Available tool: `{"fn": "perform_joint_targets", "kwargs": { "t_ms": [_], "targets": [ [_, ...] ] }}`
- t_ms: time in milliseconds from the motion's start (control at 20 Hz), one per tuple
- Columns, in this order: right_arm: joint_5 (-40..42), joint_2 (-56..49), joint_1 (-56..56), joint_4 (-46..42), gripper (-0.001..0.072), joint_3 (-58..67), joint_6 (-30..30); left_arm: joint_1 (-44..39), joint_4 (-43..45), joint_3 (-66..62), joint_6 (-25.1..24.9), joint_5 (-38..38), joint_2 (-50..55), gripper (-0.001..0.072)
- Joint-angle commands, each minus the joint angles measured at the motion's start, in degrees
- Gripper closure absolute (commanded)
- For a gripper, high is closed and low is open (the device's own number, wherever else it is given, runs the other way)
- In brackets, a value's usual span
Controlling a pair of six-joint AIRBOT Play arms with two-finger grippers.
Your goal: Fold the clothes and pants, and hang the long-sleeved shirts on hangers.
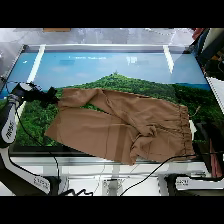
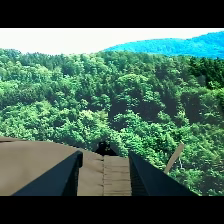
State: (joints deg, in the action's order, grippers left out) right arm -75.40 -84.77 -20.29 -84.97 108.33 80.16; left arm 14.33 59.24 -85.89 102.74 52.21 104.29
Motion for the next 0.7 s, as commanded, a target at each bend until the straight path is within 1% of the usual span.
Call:
{"fn": "perform_joint_targets", "kwargs": {
  "t_ms": [0, 100, 150, 250, 300, 400, 450, 500, 600, 650],
  "targets": [
    [0.2, 0.0, 0.0, 0.8, 0.0382, 0.0, 0.0, -1.4, -9.9, -5.6, -17.8, -7.8, 0.2, 0.0695],
    [1.0, 0.0, 0.0, 1.5, 0.0382, 0.0, 0.0, -3.2, -18.1, -12.9, -30.7, -11.4, 0.2, 0.0695],
    [1.5, 0.0, 0.0, 1.9, 0.0382, 0.0, 0.0, -4.2, -21.1, -17.4, -36.0, -13.1, 0.2, 0.0695],
    [1.6, 0.0, 0.0, 2.7, 0.0382, 0.0, 0.0, -5.7, -21.8, -26.4, -44.0, -13.5, 0.1, 0.0695],
    [1.4, 0.0, 0.0, 2.8, 0.0382, 0.0, 0.0, -6.2, -21.8, -29.5, -47.2, -13.1, -0.4, 0.0694],
    [1.4, 0.0, 0.0, 2.9, 0.0382, 0.0, 0.0, -6.5, -21.1, -31.1, -54.8, -10.9, -3.1, 0.0695],
    [1.4, 0.0, 0.0, 2.9, 0.0382, 0.0, 0.0, -6.5, -17.4, -31.1, -56.7, -8.1, -4.4, 0.0696],
    [1.4, 0.0, 0.0, 2.9, 0.0382, 0.0, 0.0, -6.3, -10.2, -31.0, -56.1, -4.3, -5.3, 0.0697],
    [1.4, 0.0, 0.0, 2.9, 0.0382, 0.0, 0.0, -5.6, 6.2, -30.1, -49.0, 6.4, -5.6, 0.0697],
    [1.4, 0.0, 0.0, 2.9, 0.0382, 0.0, 0.0, -5.5, 13.6, -27.8, -47.1, 13.2, -5.6, 0.0696]
  ]
}}
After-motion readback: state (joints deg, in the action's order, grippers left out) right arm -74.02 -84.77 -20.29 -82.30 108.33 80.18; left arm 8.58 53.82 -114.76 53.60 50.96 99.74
